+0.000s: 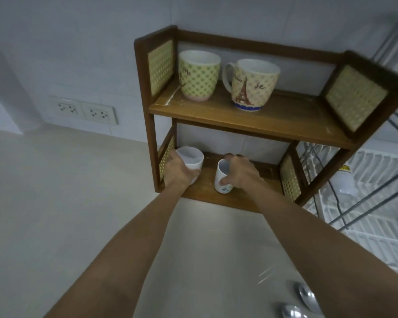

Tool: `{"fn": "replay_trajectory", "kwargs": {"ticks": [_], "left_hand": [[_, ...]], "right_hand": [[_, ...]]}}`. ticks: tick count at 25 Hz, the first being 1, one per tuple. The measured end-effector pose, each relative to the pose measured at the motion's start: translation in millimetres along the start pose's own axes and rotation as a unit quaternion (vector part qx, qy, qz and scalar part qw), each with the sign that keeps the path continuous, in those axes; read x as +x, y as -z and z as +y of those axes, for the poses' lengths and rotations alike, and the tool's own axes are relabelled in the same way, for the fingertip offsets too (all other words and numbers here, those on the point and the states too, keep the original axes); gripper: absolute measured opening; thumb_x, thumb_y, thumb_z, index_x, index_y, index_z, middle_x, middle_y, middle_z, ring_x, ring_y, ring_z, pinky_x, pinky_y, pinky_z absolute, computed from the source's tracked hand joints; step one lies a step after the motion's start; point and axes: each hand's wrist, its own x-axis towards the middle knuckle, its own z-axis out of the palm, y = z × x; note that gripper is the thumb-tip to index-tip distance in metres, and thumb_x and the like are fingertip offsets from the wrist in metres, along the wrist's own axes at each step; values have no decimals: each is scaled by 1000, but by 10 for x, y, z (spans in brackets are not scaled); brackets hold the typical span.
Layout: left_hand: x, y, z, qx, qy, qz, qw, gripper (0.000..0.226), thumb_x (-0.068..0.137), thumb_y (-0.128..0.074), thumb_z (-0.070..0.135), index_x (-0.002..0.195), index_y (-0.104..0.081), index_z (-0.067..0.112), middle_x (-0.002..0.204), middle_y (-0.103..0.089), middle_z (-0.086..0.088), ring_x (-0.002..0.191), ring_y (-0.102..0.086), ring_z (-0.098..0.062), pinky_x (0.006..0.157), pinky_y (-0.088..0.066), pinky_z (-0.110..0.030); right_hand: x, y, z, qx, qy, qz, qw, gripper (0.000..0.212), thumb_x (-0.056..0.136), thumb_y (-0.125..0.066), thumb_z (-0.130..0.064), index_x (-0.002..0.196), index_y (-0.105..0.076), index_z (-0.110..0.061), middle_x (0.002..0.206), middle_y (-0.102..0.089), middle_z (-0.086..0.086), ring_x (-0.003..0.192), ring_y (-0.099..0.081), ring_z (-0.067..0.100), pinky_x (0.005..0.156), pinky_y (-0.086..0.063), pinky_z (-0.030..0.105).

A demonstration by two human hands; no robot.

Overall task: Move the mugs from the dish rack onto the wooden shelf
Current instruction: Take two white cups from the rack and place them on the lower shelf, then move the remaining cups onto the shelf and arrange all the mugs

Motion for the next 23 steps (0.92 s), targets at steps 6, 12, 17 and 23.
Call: {"fn": "replay_trajectory", "kwargs": {"ticks": [6, 12, 17, 23], "left_hand": [[55, -23, -65, 1, 6, -8, 1000, 90, 66, -84, 32, 135, -30, 11, 134, -50, -14, 123, -48, -32, 99, -42, -40], [13, 161, -12, 48, -35, -41, 997, 95, 69, -82, 27, 143, -24, 9, 143, -39, -16, 132, -38, -33, 107, -38, -43], [-721, 181, 285, -2, -210, 38, 977, 59, 83, -67, 9, 136, -42, 6, 139, -45, -17, 130, -40, -30, 107, -38, -41], [-2249, -182, 853, -158, -441, -54, 882, 21, 87, -55, 6, 107, -63, 9, 109, -61, -7, 105, -54, -13, 91, -45, -24]], "right_hand": [[129, -95, -58, 19, -3, 4, 1000, 72, 72, -80, -21, 135, -45, -21, 128, -56, 9, 115, -56, 29, 85, -49, 37], [-149, -122, -14, -6, 29, -2, 1000, 85, 82, -69, -30, 149, -17, -26, 158, -20, 1, 142, -25, 24, 105, -39, 43], [-1110, -111, 248, 183, 31, 118, 976, 61, 87, -61, -20, 143, -38, -16, 148, -43, 7, 132, -44, 25, 103, -40, 35], [-2468, 3, 1402, 271, -17, 337, 901, 23, 84, -59, -8, 105, -66, -15, 99, -70, -4, 90, -65, 13, 68, -56, 29]]}}
